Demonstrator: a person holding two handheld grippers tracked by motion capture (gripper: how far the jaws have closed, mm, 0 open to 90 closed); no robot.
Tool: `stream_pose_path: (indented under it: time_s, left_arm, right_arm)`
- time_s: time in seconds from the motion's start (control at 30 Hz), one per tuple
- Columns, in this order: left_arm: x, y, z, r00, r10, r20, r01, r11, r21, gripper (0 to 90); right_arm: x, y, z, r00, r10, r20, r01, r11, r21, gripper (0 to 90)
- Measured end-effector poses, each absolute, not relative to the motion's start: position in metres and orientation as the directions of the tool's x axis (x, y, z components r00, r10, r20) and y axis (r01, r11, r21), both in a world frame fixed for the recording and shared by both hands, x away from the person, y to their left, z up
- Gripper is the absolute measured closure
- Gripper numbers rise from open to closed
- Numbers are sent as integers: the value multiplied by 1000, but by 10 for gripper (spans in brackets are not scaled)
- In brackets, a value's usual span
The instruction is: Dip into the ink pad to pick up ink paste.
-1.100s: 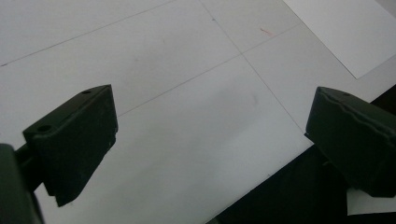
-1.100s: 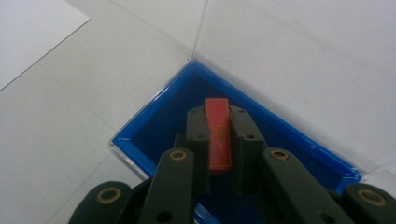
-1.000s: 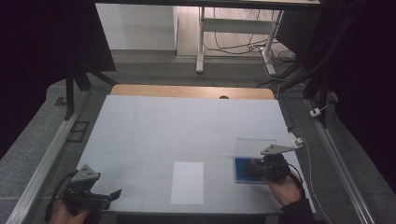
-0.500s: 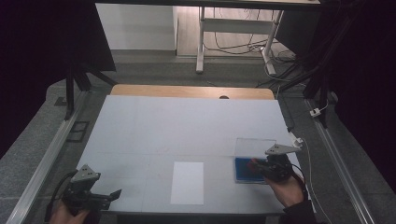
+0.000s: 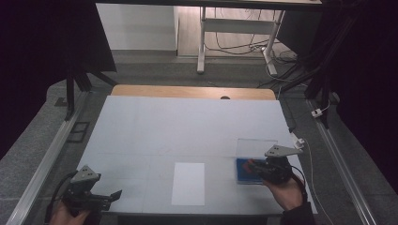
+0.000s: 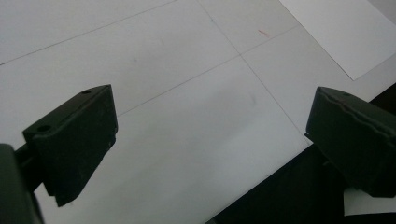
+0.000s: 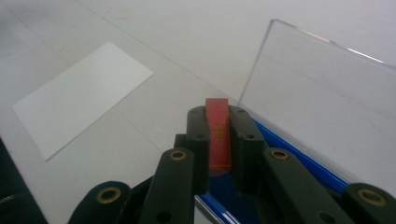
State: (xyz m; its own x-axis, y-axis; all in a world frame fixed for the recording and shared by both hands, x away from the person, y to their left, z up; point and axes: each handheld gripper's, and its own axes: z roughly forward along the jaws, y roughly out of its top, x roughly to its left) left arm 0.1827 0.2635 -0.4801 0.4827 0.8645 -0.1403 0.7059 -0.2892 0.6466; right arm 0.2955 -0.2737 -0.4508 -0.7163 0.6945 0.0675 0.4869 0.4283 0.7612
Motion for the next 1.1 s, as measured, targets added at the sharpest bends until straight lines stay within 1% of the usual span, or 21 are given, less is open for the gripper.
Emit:
stream_pose_path:
  time_s: [0.2, 0.7, 1.1]
  left_arm:
    - [182, 264, -480, 488, 862, -139, 699, -290, 654, 33]
    - [182, 267, -480, 483, 860, -167, 702, -266, 661, 32]
    - [182, 267, -480, 483, 861, -160, 702, -271, 659, 31]
  right_arm:
    - [292, -266, -449, -736, 673, 74, 473, 432, 768, 799]
    - [287, -248, -444, -778, 619, 108, 448, 426, 786, 799]
    - [286, -232, -444, -795, 585, 160, 459, 408, 790, 800]
